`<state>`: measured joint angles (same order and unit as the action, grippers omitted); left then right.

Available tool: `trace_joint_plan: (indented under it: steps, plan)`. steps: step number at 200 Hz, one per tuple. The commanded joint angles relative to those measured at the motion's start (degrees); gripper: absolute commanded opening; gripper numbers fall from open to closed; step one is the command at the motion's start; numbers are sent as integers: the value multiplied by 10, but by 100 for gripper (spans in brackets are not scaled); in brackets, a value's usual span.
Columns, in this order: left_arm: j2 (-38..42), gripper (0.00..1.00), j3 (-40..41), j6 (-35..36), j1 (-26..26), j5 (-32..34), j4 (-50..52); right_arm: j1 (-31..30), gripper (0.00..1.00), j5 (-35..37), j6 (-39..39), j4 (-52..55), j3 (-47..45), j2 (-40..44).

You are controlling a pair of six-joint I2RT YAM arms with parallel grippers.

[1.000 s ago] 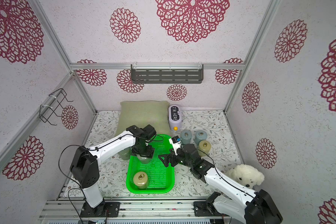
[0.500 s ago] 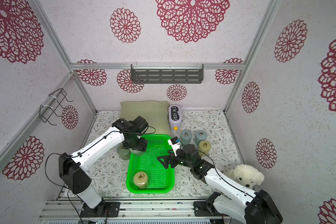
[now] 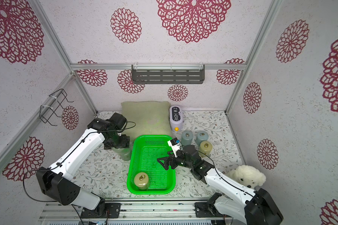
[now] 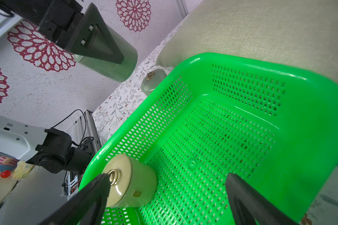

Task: Take the tea canister out of the basket
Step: Pick up the tea canister from the basket, then place the tea canister at the center of the board.

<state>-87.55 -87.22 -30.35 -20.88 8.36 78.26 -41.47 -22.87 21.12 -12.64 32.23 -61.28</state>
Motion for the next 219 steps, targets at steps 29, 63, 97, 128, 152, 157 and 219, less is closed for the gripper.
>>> trace_joint_plan:
  steps: [29,63,97,128,152,157,219]
  plan:
    - [40,80,43,26,85,-17,-51,-24,99,-18,9,-41,-2,-10]
    - [44,80,72,34,146,-31,-75,-27,99,-16,9,-38,0,-10]
    - [36,80,100,30,203,-58,-112,-30,99,-16,9,-38,0,-6]
    - [10,80,106,16,223,-72,-128,-29,99,-16,11,-38,0,-4]
    - [-17,80,111,2,233,-84,-139,-30,99,-19,12,-38,0,-1]
    - [-24,80,111,1,236,-86,-138,-30,99,-20,13,-38,0,-1]
    - [-92,81,95,-2,247,-70,-142,-31,99,-23,16,-37,-1,11]
